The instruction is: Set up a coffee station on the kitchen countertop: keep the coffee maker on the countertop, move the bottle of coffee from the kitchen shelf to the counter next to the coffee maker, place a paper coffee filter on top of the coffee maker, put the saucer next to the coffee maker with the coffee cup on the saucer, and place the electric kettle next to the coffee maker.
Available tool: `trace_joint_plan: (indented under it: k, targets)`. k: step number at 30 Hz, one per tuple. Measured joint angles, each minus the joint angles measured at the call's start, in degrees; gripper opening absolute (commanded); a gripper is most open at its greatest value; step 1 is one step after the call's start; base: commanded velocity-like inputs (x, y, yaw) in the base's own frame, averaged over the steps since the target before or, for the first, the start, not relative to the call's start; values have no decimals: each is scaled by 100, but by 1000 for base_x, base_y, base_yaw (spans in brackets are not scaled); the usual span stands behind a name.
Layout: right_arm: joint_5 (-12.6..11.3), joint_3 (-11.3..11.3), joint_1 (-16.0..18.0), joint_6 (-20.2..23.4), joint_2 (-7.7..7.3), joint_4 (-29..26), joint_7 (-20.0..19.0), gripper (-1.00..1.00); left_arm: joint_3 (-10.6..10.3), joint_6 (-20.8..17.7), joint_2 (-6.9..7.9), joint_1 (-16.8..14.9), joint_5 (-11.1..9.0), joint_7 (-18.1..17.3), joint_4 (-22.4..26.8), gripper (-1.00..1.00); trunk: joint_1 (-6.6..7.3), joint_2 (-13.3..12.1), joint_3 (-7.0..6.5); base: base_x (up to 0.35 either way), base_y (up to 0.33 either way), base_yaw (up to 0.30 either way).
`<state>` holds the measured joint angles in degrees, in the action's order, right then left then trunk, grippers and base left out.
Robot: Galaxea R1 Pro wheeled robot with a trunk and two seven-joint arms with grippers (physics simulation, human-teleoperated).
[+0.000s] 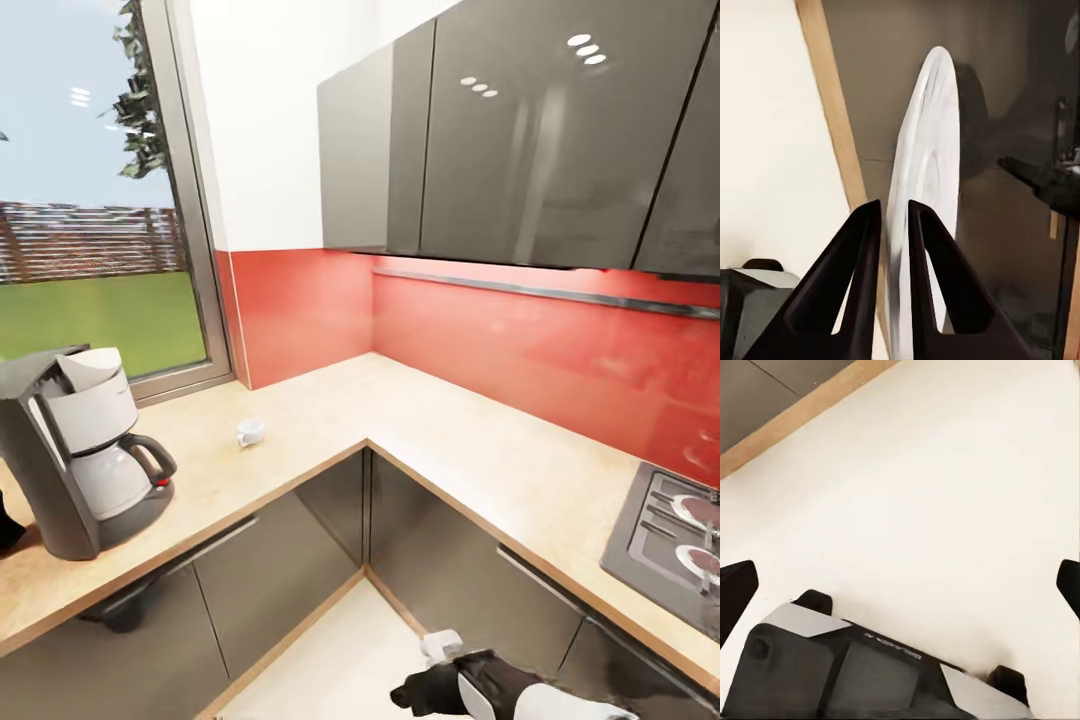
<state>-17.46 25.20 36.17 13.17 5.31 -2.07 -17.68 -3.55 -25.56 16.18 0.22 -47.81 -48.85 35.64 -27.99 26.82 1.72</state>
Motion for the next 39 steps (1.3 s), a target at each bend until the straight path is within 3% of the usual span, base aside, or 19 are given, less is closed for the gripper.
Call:
trace_joint_plan:
  k: [4,7,12,14,19,35,39]
  targets:
    - [136,-4,-339,-81,-396,67,-4,100,22,850,12,10,-39,-516,-897,-100,1,1,0,-257,0,0]
    - [173,-8,-431,-76,-465,71,19,100,31,971,26,4,-68,-591,-1142,-100,3,1,3,-50,0,111]
    - [817,-9,-601,-81,-476,73,577,100,34,1030,23,2,-66,-593,-1254,-100,4,0,24,-4,0,236]
    - [940,-8,-616,-78,-472,73,756,100,36,1312,14,2,-78,-591,-1424,-100,4,0,32,0,0,264]
    - [1003,15,-702,-65,-419,74,810,100,35,1625,18,2,-98,-628,-1675,-100,4,0,52,0,0,267]
    - [996,24,-791,-73,-430,74,787,100,68,1635,-10,2,-103,-587,-1786,-100,4,0,94,0,0,274]
    - [997,24,-804,-73,-441,74,803,100,204,1653,-12,1,-103,-589,-1790,-100,4,0,112,0,0,271]
